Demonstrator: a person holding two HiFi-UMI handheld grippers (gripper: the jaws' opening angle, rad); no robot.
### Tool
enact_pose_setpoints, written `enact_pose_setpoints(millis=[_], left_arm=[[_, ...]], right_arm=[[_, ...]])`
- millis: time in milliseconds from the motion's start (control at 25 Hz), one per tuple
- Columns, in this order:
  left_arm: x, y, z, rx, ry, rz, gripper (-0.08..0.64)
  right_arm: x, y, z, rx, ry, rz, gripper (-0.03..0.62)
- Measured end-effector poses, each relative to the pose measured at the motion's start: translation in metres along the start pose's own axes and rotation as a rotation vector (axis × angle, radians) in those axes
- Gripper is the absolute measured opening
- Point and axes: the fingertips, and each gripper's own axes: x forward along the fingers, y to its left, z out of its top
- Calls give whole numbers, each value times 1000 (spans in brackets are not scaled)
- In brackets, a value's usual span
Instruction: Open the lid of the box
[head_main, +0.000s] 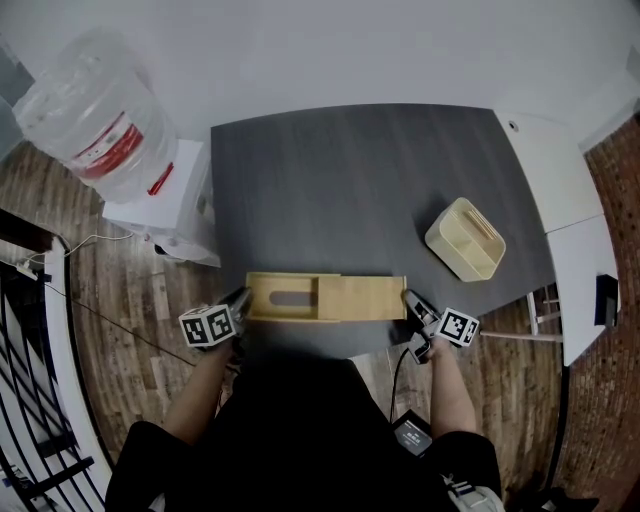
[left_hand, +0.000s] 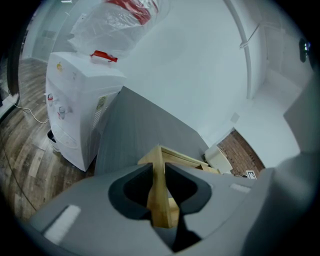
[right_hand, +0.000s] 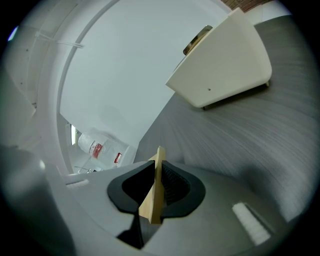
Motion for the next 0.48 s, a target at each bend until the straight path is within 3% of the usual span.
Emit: enact_pose_setpoints(millis=[80, 200, 320, 480], left_arm=[[0, -2, 0, -4, -1, 0, 77], [-1, -4, 1, -1, -1, 2, 77], [-1, -4, 1, 16, 4, 9, 77], [-1, -1, 0, 3, 3, 14, 77]], right_arm=[[-1, -1, 2, -4, -3, 8, 44], [2, 10, 3, 14, -14, 86, 44], [-4, -4, 3, -10, -8, 3, 44], [-5, -6, 5, -14, -12, -3, 43]])
